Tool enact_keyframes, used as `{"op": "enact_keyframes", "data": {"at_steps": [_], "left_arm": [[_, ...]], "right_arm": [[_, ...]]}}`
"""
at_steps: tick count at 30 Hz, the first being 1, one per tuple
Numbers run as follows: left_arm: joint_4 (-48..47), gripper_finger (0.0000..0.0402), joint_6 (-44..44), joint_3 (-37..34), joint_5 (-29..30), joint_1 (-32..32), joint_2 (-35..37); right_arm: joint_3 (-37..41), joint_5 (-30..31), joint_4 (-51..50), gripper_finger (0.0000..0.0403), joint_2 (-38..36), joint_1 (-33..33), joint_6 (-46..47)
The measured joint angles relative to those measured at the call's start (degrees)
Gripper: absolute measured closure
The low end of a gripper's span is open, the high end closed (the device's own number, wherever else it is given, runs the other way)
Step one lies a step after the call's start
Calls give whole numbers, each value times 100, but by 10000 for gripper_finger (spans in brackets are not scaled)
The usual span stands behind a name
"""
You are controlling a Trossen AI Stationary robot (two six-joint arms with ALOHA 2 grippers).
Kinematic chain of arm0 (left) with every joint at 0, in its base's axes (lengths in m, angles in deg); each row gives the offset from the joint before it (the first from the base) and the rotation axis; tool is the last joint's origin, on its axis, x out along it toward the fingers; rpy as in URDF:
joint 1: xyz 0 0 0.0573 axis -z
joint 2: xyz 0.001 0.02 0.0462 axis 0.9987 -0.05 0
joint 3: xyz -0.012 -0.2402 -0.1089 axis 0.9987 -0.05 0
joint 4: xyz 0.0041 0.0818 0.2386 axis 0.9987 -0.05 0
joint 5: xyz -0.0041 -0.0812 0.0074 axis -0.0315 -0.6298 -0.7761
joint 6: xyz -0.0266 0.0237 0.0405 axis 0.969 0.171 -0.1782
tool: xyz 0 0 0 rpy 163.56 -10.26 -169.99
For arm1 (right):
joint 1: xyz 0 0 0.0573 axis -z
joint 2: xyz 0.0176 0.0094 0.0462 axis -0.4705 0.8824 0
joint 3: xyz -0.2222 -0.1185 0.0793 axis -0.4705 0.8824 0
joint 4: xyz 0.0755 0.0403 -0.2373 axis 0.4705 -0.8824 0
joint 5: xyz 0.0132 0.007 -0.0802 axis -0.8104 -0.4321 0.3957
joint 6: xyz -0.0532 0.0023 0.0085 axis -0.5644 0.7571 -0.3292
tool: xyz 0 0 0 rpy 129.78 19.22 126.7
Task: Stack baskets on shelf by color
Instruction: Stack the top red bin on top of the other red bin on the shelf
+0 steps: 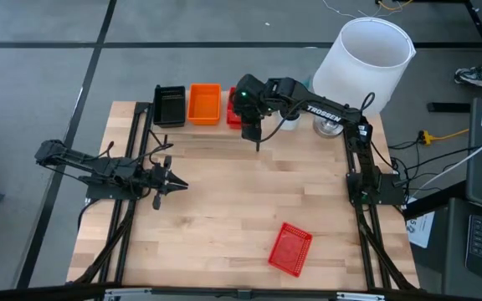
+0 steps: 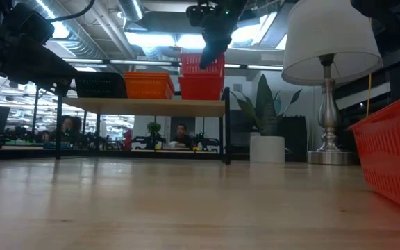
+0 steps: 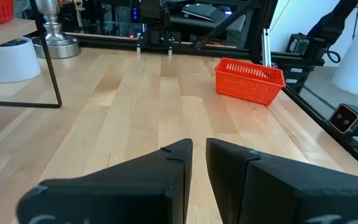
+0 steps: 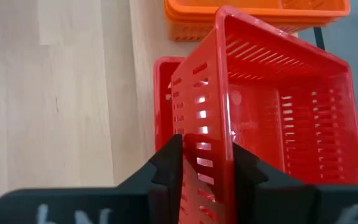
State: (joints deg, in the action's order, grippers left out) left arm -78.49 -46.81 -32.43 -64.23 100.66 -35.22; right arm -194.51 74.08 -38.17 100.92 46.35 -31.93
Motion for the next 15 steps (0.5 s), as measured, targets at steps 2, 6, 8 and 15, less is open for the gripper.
{"op": "enact_keyframes", "data": {"at_steps": [2,6,8,15], "left_arm": [[0,363,-1,0,-1,-1,0],[0,363,0,0,0,-1,0],[0,363,-1,0,-1,-1,0],[0,363,-1,0,-1,-1,0]], "right_arm": [[0,-2,0,318,0,0,-2],[0,-5,-21,318,102,-3,35],[0,-12,-28,318,185,-4,37],[-4,-17,23,317,277,-4,9]]}}
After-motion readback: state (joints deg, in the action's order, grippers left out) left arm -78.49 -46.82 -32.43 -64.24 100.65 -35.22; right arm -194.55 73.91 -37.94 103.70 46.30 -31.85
